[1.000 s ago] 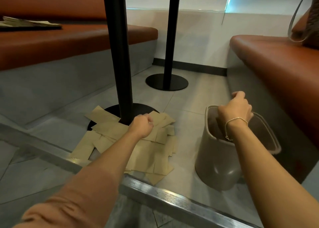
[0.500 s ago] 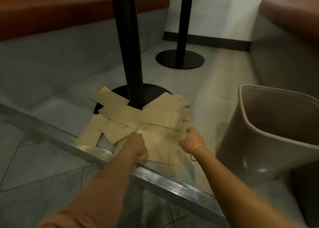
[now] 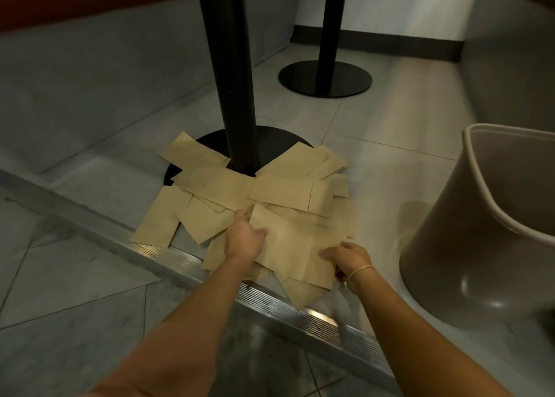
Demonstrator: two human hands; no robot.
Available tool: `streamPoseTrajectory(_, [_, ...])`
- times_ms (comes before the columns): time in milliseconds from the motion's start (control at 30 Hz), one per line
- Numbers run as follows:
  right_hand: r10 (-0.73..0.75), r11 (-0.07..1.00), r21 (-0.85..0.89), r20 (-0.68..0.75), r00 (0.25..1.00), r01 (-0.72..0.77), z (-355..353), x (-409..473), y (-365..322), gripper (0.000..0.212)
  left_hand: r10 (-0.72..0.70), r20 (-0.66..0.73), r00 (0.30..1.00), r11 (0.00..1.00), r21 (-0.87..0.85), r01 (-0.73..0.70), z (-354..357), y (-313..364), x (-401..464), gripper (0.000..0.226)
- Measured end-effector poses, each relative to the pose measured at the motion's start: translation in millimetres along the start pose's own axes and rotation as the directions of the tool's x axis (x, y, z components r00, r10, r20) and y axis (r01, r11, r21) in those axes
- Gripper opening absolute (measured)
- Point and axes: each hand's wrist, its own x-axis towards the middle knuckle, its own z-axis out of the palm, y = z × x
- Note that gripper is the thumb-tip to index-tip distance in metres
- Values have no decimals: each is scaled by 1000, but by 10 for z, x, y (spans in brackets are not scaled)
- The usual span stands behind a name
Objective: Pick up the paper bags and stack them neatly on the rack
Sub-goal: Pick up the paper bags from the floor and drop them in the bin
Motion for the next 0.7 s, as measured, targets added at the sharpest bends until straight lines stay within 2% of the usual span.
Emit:
streamPoseTrajectory(33, [-18,1000,-8,3,1000,18,1,-25,-44,14,25,-33,999,1000,-2,-25,2,26,0,50])
streamPoseTrajectory(133, [-171,959,-245,-96,981,143,-12,-49,-258,5,47,-143,989,997,61,-39,10,77,32,35])
streamPoseTrajectory(200, [-313,914,-329,-201,928,237,-48,-121,-480,23,59,-147,987,995,92,-46,22,75,86,39])
streamPoseTrajectory(267, [-455,863,-367,-267,850,346,-90,-277,-733,26,125,-46,991,973,198,-114,58,47,157,35])
streamPoseTrajectory(367, [-592,792,-400,-321,739,461,-116,-429,-997,31,183,184,966,840,480,-251,156,29,202,54])
streamPoseTrajectory(433, [-639,758,-426,-336,692,494,-115,-474,-1049,34,152,228,962,743,615,-263,234,40,194,74])
streamPoseTrajectory(500, [-658,741,-448,-333,676,501,-117,-476,-1031,34,136,218,967,689,680,-250,289,59,188,83])
streamPoseTrajectory(633, [-678,712,-487,-294,673,505,-112,-457,-928,32,166,133,977,609,765,-208,309,106,185,79])
streamPoseTrajectory(700, [-682,705,-501,-283,674,502,-113,-462,-906,34,206,117,972,545,811,-213,288,140,176,64])
